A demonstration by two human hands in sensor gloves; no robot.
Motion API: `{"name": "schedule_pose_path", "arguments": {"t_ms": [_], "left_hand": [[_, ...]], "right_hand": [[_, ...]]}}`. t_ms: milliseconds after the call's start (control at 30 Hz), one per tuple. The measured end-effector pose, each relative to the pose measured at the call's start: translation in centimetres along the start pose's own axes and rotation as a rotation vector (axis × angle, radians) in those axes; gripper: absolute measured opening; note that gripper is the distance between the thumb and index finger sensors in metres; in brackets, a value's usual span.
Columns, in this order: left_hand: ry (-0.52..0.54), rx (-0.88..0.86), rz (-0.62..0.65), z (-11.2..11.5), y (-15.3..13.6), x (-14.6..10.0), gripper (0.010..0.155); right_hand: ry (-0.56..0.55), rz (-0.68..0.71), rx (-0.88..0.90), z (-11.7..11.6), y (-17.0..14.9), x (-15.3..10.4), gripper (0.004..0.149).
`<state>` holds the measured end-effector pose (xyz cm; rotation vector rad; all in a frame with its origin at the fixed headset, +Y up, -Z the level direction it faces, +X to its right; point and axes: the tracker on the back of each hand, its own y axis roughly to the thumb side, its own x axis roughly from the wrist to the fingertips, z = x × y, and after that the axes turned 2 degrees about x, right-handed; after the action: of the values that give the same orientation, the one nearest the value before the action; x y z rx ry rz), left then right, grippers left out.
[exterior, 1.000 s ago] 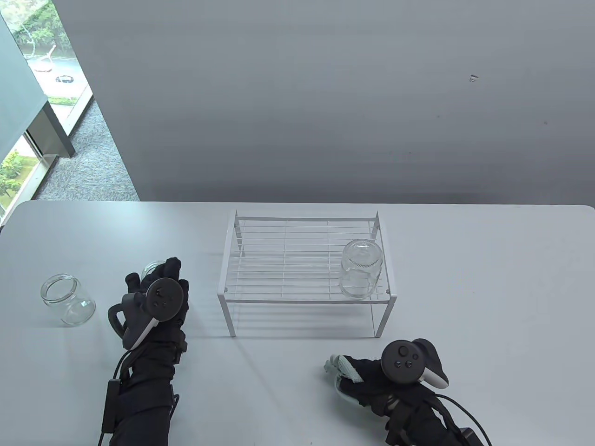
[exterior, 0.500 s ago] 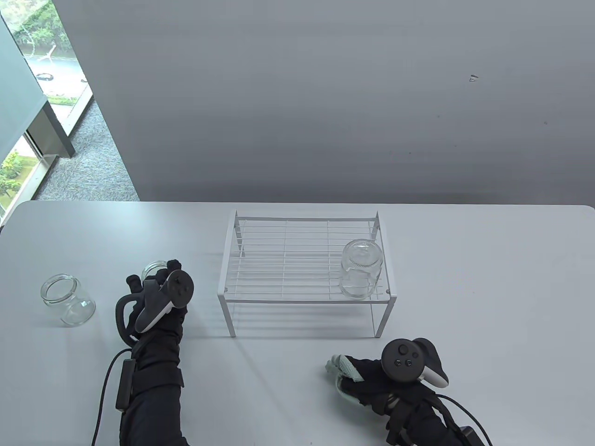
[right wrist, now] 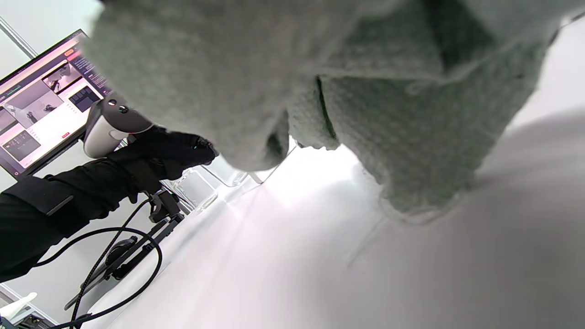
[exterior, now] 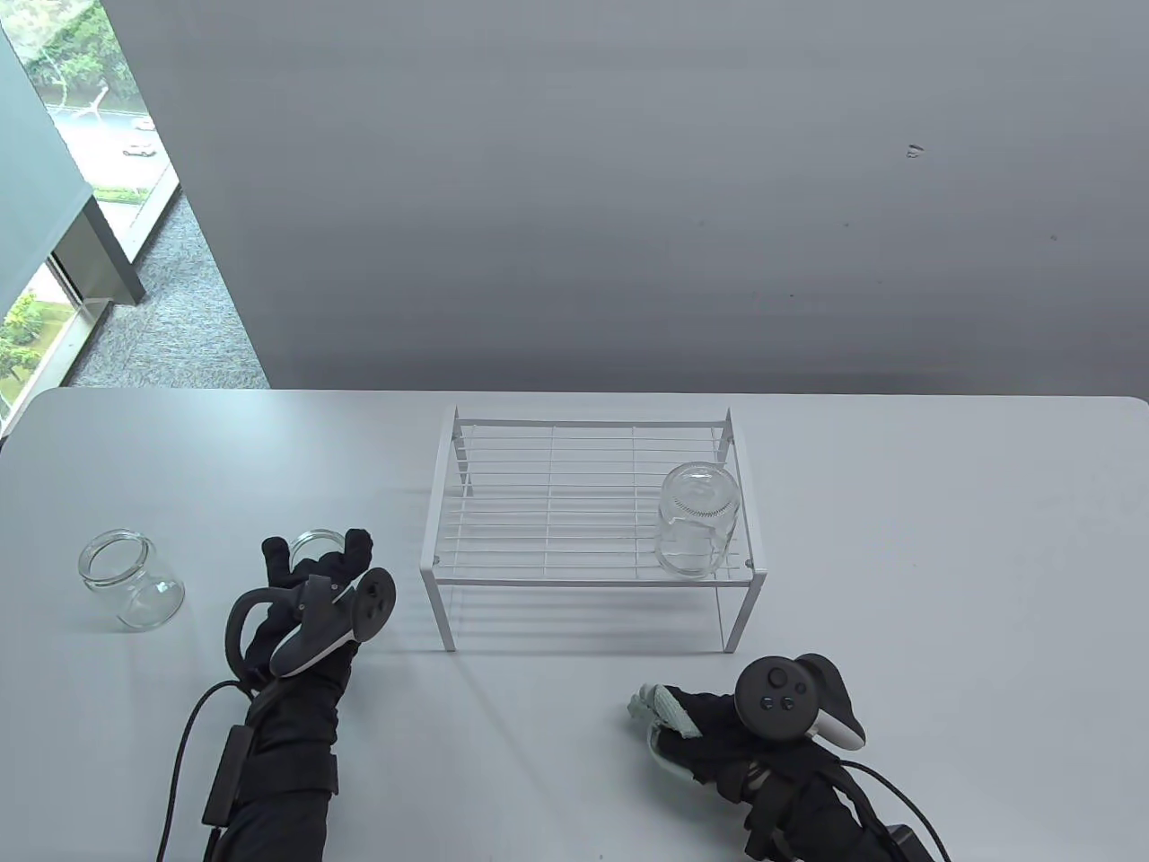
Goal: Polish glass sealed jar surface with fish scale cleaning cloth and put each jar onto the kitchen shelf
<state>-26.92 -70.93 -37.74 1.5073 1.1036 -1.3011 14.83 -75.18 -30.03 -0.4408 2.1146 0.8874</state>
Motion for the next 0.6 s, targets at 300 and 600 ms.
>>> {"name": "schedule_pose_path", "arguments": {"t_ms": [300, 600], "left_hand": [[-0.273, -0.216, 0.017, -3.7, 2.3, -4.2, 0.052], [-0.477, -0.862, 0.265, -5.2, 6.8, -5.8, 0.051]], "right_hand": [[-0.085, 0.027, -0.019, 0.2, 0.5, -0.3, 0.059], [-0.259, 0.076, 0.05, 0.6, 0.8, -0.9, 0.06]]}}
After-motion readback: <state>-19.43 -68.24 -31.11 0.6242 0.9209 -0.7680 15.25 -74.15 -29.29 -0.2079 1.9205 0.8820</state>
